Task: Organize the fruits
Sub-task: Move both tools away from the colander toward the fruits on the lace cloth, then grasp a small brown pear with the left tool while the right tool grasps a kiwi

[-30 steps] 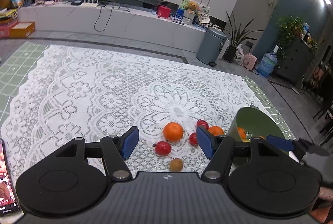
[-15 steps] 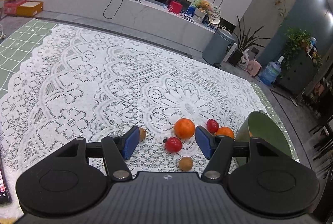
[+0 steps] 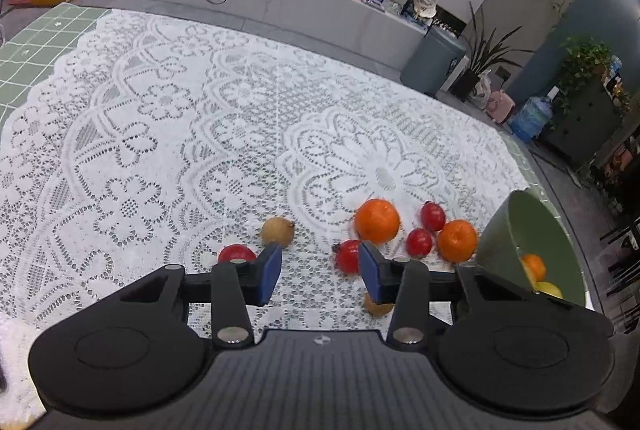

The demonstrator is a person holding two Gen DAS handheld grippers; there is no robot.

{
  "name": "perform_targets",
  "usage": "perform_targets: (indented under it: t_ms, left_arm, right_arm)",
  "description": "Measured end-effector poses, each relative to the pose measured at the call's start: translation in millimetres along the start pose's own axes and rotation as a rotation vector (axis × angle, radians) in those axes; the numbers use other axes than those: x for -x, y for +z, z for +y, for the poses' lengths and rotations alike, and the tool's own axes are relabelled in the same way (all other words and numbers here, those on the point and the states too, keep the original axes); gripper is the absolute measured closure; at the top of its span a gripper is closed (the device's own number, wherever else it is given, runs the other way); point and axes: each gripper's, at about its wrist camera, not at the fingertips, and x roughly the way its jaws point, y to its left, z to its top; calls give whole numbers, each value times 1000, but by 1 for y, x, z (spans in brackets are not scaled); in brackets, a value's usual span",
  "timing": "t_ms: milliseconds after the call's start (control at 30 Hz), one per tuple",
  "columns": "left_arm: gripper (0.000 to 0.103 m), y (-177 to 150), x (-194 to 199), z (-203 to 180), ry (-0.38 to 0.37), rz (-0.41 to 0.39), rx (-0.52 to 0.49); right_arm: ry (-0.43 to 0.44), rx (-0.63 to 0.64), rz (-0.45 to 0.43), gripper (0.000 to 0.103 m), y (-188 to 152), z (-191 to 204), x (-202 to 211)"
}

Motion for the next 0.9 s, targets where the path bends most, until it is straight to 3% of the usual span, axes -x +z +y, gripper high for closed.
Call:
perform_targets:
  t_ms: [467,633,900]
  left_arm:
    - [61,2,-41,7,75,40,-16]
    - [63,4,-51,4,91,23,-78]
    - [63,2,-63,-16,180,8,-253]
  right_arm:
    - [55,-18,51,65,2,1,-30]
    - [64,-24,66,65,3,1,-38]
    - [69,-30,87,65,3,0,-46]
